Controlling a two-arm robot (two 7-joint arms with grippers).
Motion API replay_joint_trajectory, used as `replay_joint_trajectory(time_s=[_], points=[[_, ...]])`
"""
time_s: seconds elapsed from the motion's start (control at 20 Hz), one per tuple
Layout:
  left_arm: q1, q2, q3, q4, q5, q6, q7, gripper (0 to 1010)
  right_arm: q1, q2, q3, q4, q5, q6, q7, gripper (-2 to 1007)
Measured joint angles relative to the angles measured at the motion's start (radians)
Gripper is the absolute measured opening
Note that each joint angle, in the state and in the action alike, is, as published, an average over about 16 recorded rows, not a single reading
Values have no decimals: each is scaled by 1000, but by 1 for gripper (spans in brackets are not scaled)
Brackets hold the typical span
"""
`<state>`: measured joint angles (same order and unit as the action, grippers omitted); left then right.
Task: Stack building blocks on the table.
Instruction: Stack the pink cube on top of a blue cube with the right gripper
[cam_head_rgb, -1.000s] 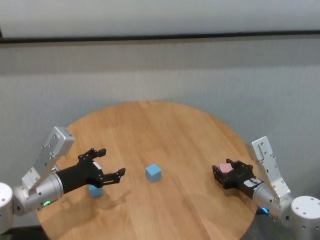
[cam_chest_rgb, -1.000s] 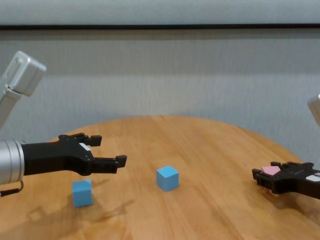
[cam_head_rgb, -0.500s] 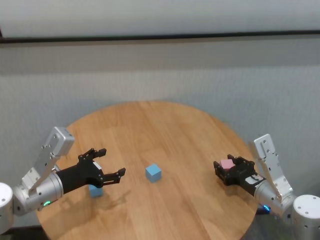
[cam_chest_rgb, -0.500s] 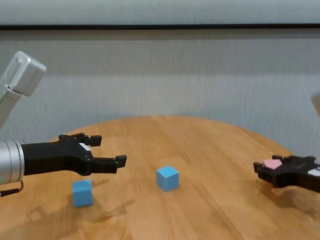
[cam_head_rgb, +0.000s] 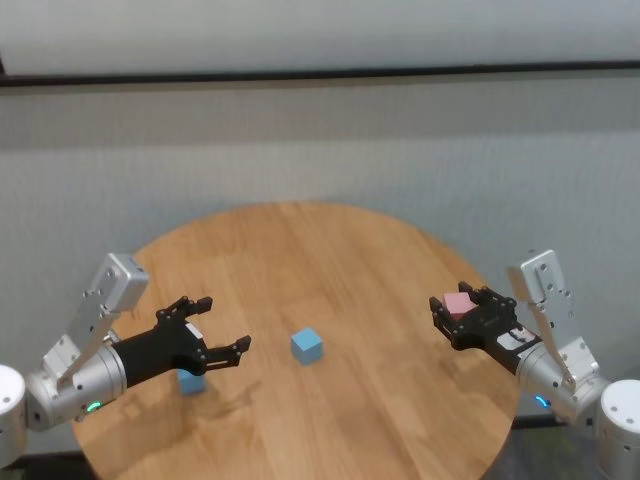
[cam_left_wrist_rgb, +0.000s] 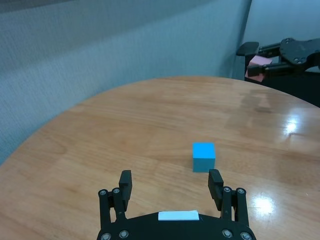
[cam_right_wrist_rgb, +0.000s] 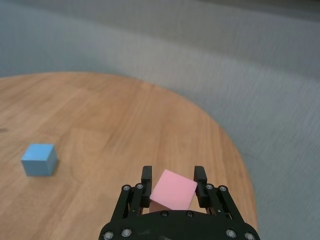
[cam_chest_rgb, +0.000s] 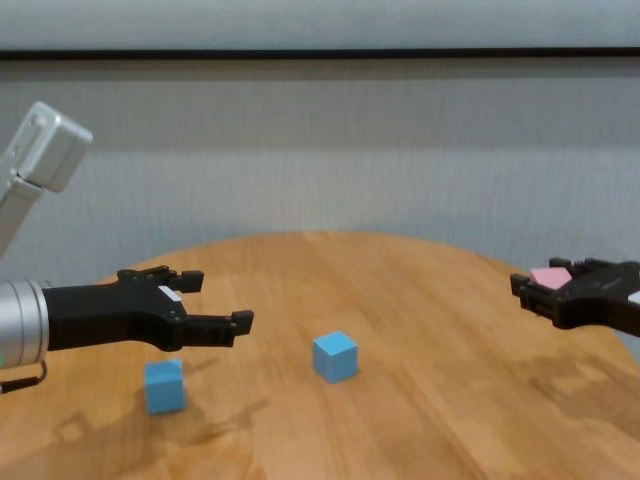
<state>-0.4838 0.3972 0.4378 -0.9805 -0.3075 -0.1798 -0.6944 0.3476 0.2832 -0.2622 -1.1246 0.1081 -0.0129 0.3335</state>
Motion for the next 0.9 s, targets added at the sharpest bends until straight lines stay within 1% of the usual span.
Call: replay_joint_trajectory(time_s=[0.25, 0.45, 0.6, 0.7, 0.9], points=[[0, 0, 0, 0, 0, 0, 0, 1002, -21, 13, -9, -79, -9, 7, 11, 490], [0, 0, 0, 0, 0, 0, 0, 1002, -22, 14, -23, -117, -3, 2, 37, 490], [0, 0, 0, 0, 0, 0, 0, 1002, -12, 7, -36, -126, 9, -8, 62, 490], [0, 0, 0, 0, 0, 0, 0, 1002, 0, -1, -48, -122, 19, -17, 79, 490], [0, 0, 0, 0, 0, 0, 0, 1002, 33, -23, -78, -95, 38, -32, 112, 490]])
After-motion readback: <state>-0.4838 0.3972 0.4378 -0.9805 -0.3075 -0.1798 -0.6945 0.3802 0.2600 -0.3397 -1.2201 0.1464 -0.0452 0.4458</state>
